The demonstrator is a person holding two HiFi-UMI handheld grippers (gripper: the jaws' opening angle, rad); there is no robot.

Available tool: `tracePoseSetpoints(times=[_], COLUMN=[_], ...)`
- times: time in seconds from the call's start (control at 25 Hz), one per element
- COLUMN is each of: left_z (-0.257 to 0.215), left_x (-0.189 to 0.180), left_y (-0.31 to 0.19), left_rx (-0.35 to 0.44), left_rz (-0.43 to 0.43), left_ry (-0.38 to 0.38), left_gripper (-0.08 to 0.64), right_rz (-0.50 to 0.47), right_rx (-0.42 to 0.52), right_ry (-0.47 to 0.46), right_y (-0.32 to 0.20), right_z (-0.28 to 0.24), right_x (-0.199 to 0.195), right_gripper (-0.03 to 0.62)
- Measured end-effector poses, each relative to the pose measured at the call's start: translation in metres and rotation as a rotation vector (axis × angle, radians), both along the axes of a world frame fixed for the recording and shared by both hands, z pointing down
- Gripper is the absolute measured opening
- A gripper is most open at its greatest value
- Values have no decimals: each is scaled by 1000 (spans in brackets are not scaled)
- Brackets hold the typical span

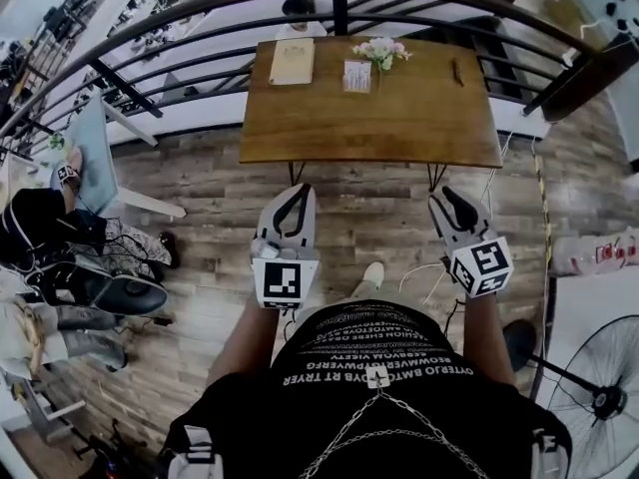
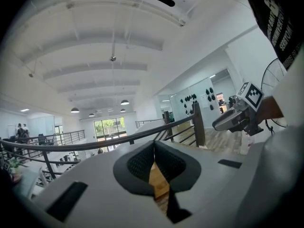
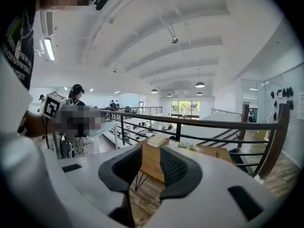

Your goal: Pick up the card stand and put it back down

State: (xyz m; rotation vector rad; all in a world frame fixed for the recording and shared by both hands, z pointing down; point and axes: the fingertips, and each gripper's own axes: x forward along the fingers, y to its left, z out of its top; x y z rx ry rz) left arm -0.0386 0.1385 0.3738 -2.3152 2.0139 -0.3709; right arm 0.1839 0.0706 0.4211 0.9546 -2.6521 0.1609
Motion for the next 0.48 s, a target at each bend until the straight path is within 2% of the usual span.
tracePoseSetpoints(times=[0.48], left_z=[-15], left_x=[40], left_y=[-56], left_rx=[20], left_rz=[-55], left_ry=[-35], left_gripper=[26], right_rz=[-84], right_rx=[3], right_ry=[-29], right_y=[-68], right_z=[-2], right_x=[28], right_gripper=[118])
